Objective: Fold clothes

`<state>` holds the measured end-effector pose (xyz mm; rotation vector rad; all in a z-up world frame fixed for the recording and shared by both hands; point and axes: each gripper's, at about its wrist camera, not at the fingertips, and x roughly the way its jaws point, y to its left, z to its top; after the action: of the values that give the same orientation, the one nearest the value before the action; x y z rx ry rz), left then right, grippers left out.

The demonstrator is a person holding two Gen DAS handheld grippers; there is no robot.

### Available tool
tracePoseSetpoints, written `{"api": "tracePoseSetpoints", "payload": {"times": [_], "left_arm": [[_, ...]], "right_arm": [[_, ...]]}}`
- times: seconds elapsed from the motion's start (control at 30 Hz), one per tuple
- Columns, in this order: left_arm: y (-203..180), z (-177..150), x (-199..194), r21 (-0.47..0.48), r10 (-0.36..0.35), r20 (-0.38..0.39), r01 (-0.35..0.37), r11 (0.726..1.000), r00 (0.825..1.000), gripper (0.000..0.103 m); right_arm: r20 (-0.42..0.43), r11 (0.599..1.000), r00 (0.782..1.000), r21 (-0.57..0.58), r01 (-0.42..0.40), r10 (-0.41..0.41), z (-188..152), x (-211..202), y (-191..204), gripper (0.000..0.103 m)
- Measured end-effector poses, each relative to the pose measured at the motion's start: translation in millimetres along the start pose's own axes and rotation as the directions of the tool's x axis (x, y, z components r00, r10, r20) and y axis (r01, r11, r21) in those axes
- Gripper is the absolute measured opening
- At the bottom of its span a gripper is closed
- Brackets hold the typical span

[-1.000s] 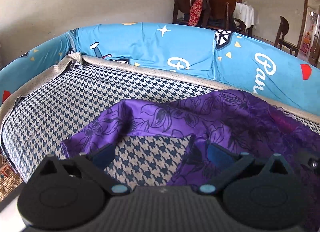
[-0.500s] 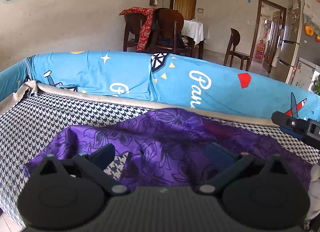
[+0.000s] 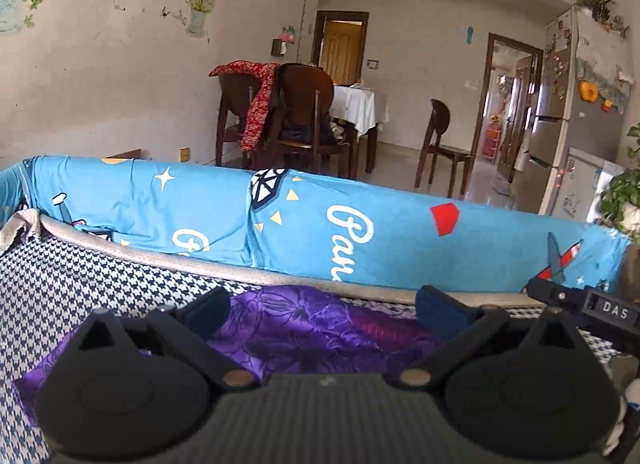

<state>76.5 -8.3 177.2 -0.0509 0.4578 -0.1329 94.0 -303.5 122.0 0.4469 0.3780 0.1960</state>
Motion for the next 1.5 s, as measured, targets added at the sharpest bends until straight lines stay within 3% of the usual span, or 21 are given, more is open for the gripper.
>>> {"api": "tracePoseSetpoints", "payload": {"times": [0.13,0.43,0.6,0.93,1.33,1.43,1.5], "left_arm": [[-11.6,-14.5,49.4,0.118,0.112,-0.092,-0.101,0.988,0.989,0.103],[-5.9,-49.8,108.9,0.094,0.1,-0.251,-0.078,0.992,0.963,0.103],[-7.4,-65.3,132.1,0.119,0.125,-0.326,-0.091,0.989,0.937,0.103],[3.5,-67.4,145.2,0.108,0.143,-0.377,-0.11,0.988,0.915,0.103],[5.1,-77.5,163.7,0.096,0.149,-0.462,-0.118,0.988,0.874,0.103],[3.9,-79.6,165.7,0.1,0.153,-0.471,-0.119,0.988,0.869,0.103],[3.1,-80.6,167.0,0.104,0.155,-0.475,-0.12,0.987,0.866,0.103]], "right_arm": [[-0.053,0.998,0.998,0.046,0.048,-0.046,-5.7,31.4,-16.7,0.077],[-0.113,0.995,0.989,0.015,0.1,-0.098,-15.6,89.3,-33.8,0.077],[-0.162,0.991,0.978,-0.048,0.122,-0.128,-23.7,119.7,-38.3,0.077],[-0.179,0.976,0.975,-0.194,0.095,-0.13,-25.2,158.5,-32.9,0.077],[-0.257,0.975,0.96,-0.215,0.054,-0.11,-45.9,186.7,-39.0,0.078],[-0.265,0.966,0.956,-0.253,0.053,-0.122,-49.1,187.0,-35.6,0.071],[-0.265,0.955,0.954,-0.29,0.062,-0.142,-52.2,187.0,-33.0,0.059]]}}
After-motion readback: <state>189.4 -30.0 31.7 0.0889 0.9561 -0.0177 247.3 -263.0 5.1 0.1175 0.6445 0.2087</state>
